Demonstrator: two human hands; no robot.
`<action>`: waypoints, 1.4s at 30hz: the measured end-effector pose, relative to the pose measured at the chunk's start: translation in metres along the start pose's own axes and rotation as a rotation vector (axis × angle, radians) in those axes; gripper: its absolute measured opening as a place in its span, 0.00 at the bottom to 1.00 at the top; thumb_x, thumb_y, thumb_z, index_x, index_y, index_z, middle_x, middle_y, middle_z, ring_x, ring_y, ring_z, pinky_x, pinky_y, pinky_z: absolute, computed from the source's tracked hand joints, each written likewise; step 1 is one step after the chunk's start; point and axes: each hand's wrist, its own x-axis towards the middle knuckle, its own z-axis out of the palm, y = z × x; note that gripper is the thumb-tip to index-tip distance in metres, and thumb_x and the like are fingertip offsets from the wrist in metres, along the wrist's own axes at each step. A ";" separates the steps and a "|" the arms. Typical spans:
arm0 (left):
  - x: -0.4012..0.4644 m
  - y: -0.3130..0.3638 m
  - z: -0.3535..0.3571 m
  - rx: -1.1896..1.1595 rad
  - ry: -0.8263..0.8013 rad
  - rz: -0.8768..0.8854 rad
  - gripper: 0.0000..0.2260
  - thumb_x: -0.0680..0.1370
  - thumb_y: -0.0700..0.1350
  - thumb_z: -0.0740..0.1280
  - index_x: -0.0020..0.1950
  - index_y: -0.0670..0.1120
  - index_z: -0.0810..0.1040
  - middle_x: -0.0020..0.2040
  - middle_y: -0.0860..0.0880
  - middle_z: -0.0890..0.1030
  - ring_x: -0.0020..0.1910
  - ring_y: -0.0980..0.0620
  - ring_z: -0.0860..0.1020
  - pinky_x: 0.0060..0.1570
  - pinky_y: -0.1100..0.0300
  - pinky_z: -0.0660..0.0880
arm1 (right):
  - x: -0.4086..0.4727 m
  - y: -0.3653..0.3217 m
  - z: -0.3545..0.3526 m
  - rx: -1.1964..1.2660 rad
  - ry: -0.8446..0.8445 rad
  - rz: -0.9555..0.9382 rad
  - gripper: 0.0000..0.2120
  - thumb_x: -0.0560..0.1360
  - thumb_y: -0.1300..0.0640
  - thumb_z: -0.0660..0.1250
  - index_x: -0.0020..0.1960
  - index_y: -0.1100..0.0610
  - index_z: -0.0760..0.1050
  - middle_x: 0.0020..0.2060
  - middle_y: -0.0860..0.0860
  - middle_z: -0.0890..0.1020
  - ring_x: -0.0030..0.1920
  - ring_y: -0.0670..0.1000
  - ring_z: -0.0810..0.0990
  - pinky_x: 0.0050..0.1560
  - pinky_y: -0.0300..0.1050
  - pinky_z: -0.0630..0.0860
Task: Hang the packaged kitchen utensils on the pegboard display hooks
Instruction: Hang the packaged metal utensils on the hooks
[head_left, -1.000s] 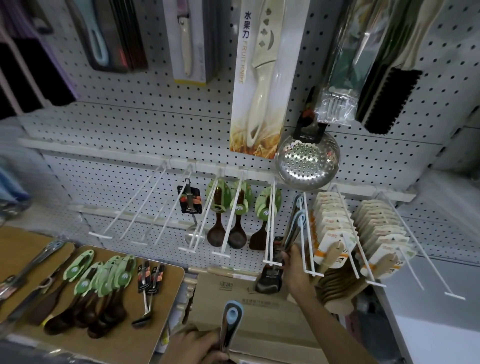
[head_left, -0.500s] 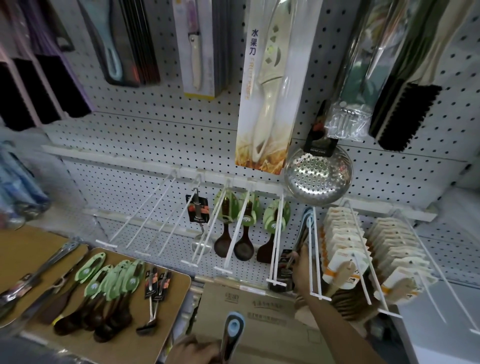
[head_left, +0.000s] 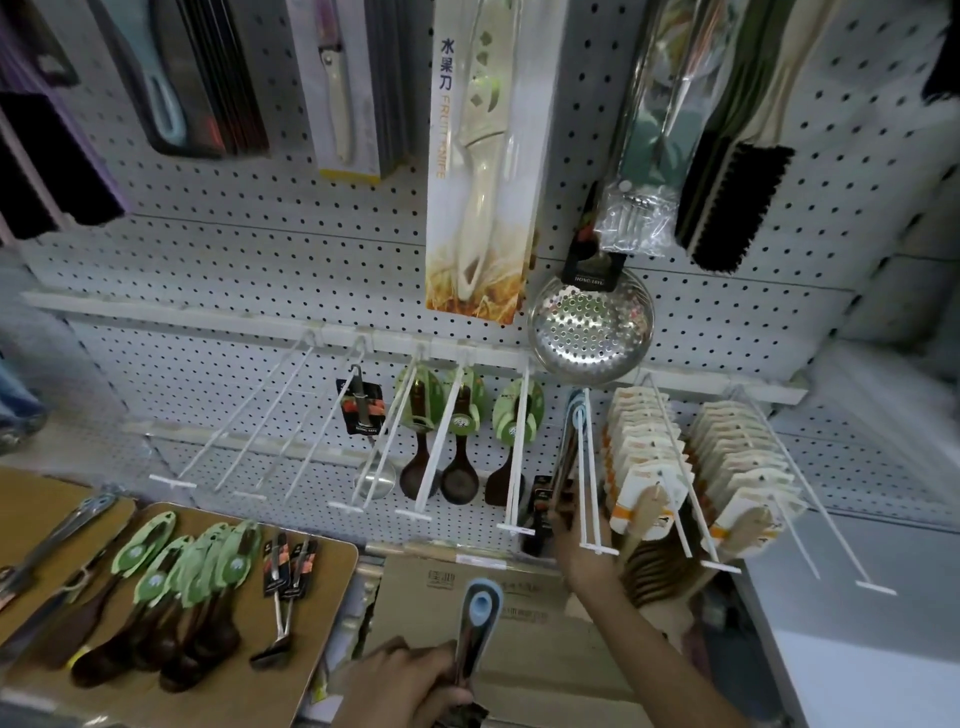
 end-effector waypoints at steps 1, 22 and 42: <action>0.001 0.004 0.000 0.030 0.019 0.036 0.35 0.66 0.80 0.34 0.67 0.71 0.57 0.58 0.61 0.80 0.61 0.60 0.76 0.67 0.52 0.70 | -0.014 -0.016 -0.009 0.025 0.065 -0.099 0.13 0.78 0.48 0.67 0.45 0.58 0.72 0.38 0.48 0.75 0.40 0.46 0.75 0.46 0.44 0.75; 0.026 0.064 0.026 -0.227 -0.018 0.018 0.11 0.70 0.63 0.71 0.46 0.61 0.76 0.33 0.71 0.76 0.42 0.63 0.80 0.41 0.68 0.71 | -0.152 -0.001 -0.044 0.178 -0.171 -0.185 0.04 0.74 0.58 0.73 0.48 0.52 0.80 0.43 0.47 0.85 0.48 0.45 0.83 0.53 0.43 0.79; 0.040 0.031 0.045 -0.112 -0.033 0.048 0.11 0.75 0.59 0.67 0.57 0.66 0.77 0.52 0.60 0.83 0.53 0.59 0.79 0.50 0.64 0.73 | -0.142 -0.005 -0.032 0.295 -0.078 -0.126 0.05 0.78 0.59 0.67 0.50 0.49 0.79 0.42 0.49 0.86 0.44 0.50 0.84 0.46 0.47 0.83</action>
